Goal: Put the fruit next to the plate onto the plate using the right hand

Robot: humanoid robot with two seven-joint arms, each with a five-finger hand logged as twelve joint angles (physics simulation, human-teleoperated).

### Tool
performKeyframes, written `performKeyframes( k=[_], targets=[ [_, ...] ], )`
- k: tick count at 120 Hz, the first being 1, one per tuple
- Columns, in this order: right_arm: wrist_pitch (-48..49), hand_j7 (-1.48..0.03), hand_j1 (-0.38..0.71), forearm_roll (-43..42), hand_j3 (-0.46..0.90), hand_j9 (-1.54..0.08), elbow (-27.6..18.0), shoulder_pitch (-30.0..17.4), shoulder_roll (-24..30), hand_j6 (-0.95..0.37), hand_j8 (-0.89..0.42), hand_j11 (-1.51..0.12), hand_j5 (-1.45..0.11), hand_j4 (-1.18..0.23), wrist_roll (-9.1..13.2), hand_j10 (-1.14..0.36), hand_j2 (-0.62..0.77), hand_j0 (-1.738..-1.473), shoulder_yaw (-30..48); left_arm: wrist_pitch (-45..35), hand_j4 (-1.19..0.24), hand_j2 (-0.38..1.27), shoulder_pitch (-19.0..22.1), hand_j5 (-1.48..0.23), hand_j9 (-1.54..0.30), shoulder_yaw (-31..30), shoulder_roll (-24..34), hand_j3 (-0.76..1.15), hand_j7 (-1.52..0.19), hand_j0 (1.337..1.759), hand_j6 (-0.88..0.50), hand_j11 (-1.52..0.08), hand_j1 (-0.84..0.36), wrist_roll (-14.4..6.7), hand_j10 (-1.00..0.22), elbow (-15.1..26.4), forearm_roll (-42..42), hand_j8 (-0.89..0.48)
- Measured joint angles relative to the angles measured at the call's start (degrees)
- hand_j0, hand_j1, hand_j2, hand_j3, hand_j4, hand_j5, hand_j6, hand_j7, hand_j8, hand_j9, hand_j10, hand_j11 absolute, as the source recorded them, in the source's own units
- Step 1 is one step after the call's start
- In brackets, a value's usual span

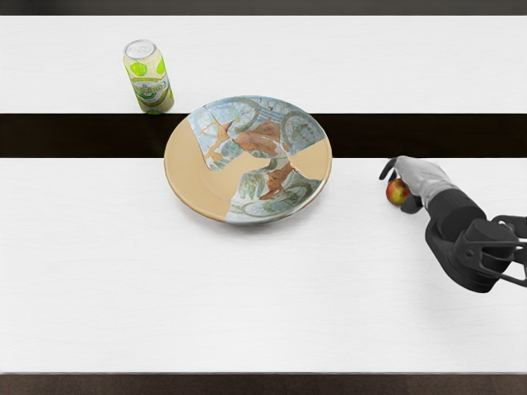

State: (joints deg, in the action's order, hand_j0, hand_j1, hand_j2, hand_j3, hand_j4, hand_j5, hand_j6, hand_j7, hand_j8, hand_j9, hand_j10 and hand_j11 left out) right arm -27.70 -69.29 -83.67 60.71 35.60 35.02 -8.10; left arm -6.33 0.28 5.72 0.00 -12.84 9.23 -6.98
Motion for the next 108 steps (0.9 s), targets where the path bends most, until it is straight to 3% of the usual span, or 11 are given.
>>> performKeyframes(
  k=[37,57,108],
  targets=[
    [-0.2,-0.82,0.28,-0.25,0.0,-0.82,0.07,-0.21,-0.65,-0.42,-0.35,-0.82,-0.79,-0.65,0.13,-0.57,0.03,-1.65,-0.06,0.0,-0.01,0.0,-0.01,-0.02,-0.02,0.01,0.0,0.0,-0.02,1.658,-0.01,-0.02,0.33,0.0,-0.01,0.0,0.02,-0.01],
    [-0.02,-0.89,0.26,-0.05,0.0,-0.91,-0.08,0.11,-0.93,-0.47,-0.38,-0.92,-0.88,-0.7,0.04,-0.62,0.11,-1.649,0.0,0.0,-0.01,0.0,0.06,-0.02,-0.02,0.06,0.0,0.0,-0.02,1.658,-0.01,-0.02,0.33,0.0,-0.01,0.0,0.02,-0.01],
    [0.82,-0.94,0.17,2.19,0.0,-0.98,-2.17,3.32,-0.58,-0.54,-0.43,-0.99,-0.98,-0.7,0.05,-0.65,0.06,-1.648,0.58,0.0,-0.01,0.0,0.15,-0.02,-0.02,0.09,0.0,0.0,-0.02,1.658,-0.01,-0.02,0.33,0.0,-0.01,0.0,-0.01,-0.01]
  ],
)
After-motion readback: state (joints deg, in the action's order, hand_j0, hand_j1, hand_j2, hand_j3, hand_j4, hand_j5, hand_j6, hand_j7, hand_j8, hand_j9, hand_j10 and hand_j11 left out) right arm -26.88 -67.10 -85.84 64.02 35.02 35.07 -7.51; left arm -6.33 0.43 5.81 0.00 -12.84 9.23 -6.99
